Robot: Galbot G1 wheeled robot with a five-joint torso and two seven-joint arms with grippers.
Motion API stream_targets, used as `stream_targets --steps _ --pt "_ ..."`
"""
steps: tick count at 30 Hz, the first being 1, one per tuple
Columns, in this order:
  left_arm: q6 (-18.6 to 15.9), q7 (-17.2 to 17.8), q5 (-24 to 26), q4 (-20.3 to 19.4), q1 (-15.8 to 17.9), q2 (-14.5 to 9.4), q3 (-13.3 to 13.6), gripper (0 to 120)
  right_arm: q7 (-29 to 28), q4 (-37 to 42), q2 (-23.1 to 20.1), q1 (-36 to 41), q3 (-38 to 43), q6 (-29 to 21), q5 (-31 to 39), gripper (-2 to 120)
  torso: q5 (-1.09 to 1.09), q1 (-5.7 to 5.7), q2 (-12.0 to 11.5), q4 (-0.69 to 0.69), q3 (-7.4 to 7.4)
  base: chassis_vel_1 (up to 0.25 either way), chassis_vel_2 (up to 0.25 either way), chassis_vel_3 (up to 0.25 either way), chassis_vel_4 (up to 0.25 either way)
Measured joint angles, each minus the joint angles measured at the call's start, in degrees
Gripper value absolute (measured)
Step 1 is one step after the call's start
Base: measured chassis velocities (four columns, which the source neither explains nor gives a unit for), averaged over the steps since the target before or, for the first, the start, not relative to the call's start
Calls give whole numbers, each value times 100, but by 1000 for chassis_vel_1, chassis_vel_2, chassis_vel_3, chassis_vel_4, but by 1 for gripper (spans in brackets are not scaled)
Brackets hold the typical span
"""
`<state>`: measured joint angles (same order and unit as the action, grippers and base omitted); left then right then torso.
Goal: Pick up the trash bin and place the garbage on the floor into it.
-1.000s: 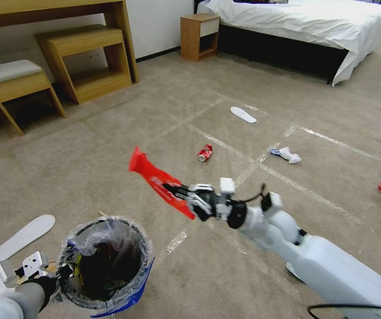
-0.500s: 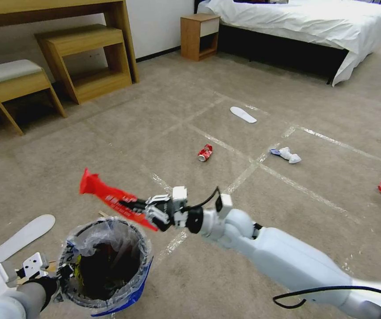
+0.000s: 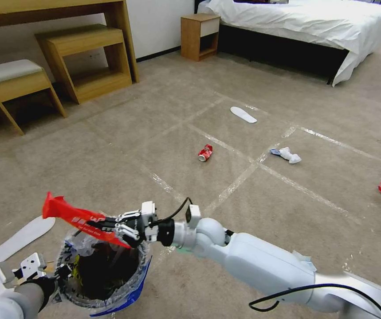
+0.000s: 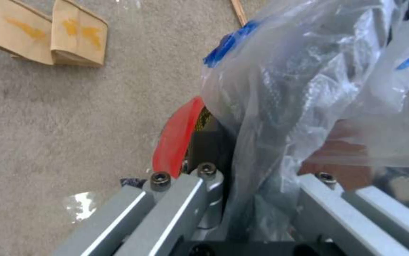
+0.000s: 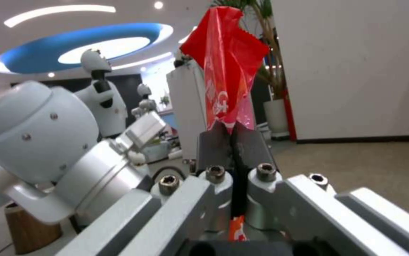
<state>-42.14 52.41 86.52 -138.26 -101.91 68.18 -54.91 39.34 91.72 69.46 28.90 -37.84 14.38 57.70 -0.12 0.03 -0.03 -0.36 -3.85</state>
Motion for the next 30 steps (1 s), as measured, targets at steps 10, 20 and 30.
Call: stream_targets --steps 10,20,30 --pt "0 6 7 3 12 20 -2 0 3 -350 243 90 -85 59 -110 0 0 0 0 0 0 0 0 0 0" --pt "0 9 9 -30 -5 4 -16 0 5 -514 287 220 -13 185 -243 4 1 0 0 0 0 0 0 0 0" --pt "0 16 20 -39 -21 -46 -40 0 10 -675 337 268 41 283 -445 36 1 0 0 0 0 0 0 0 0"
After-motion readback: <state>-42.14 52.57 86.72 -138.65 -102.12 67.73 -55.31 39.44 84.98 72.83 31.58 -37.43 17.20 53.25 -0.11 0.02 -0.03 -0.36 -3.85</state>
